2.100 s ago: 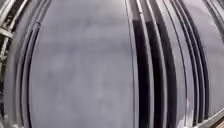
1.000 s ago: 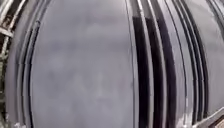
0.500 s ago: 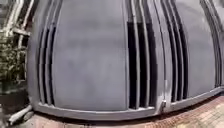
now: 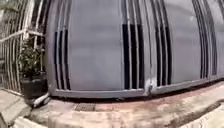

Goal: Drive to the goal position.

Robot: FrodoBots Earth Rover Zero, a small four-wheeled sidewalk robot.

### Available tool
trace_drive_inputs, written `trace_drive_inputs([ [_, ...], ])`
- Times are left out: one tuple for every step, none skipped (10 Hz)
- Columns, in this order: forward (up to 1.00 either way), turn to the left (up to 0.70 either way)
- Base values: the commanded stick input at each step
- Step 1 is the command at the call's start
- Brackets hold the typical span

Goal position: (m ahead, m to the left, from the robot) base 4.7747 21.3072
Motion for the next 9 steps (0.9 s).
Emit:
trace_drive_inputs([
  [0.0, 0.0],
  [0.0, 0.0],
  [0.0, 0.0],
  [0.0, 0.0],
  [0.0, 0.0],
  [0.0, 0.0],
  [0.0, 0.0],
  [-0.03, 0.0],
  [-0.4, 0.0],
])
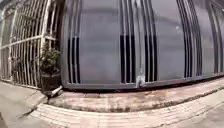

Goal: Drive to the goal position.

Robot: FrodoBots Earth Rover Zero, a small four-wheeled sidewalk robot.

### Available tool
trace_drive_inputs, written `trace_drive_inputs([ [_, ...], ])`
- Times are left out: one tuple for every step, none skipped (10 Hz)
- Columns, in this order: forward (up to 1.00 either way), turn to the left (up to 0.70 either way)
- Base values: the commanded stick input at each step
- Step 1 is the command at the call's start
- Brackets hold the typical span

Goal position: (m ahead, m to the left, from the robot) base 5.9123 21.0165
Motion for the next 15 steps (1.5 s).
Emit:
trace_drive_inputs([
  [-0.7, 0.0],
  [-0.7, 0.0],
  [-0.7, 0.0],
  [-0.7, 0.0],
  [-0.4, 0.0],
  [0.0, 0.0],
  [0.0, 0.0],
  [0.0, 0.0],
  [0.0, 0.0],
  [0.0, 0.0],
  [0.0, 0.0],
  [0.0, 0.0],
  [0.0, 0.0],
  [0.0, 0.0],
  [0.0, 0.06],
])
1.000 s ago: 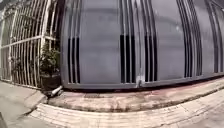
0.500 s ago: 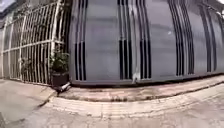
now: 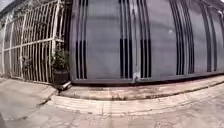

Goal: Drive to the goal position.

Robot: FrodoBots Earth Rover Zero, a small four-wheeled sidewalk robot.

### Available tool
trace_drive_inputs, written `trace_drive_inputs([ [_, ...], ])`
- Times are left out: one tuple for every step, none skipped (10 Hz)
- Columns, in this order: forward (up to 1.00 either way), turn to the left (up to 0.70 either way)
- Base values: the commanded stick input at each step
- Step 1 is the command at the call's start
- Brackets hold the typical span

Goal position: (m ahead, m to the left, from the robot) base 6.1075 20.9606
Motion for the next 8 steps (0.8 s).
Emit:
trace_drive_inputs([
  [0.0, 0.07],
  [0.0, 0.27],
  [0.0, 0.52],
  [0.0, 0.7],
  [0.0, 0.7],
  [0.0, 0.7],
  [0.0, 0.7],
  [0.0, 0.7],
])
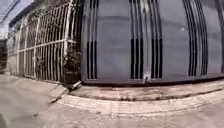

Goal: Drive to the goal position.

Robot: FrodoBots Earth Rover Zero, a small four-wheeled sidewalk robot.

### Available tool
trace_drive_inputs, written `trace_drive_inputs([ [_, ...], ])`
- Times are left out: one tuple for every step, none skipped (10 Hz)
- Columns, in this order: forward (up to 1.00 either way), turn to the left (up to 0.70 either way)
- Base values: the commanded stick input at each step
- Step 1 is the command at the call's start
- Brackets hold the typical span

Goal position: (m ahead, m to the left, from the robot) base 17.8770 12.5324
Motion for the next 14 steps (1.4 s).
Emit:
trace_drive_inputs([
  [0.0, 0.7],
  [0.0, 0.7],
  [0.0, 0.7],
  [0.0, 0.63],
  [0.0, 0.4],
  [0.0, 0.13],
  [0.0, 0.0],
  [0.0, 0.04],
  [0.0, 0.08],
  [0.0, 0.09],
  [0.0, 0.21],
  [0.0, 0.64],
  [0.0, 0.5],
  [0.0, 0.1],
])
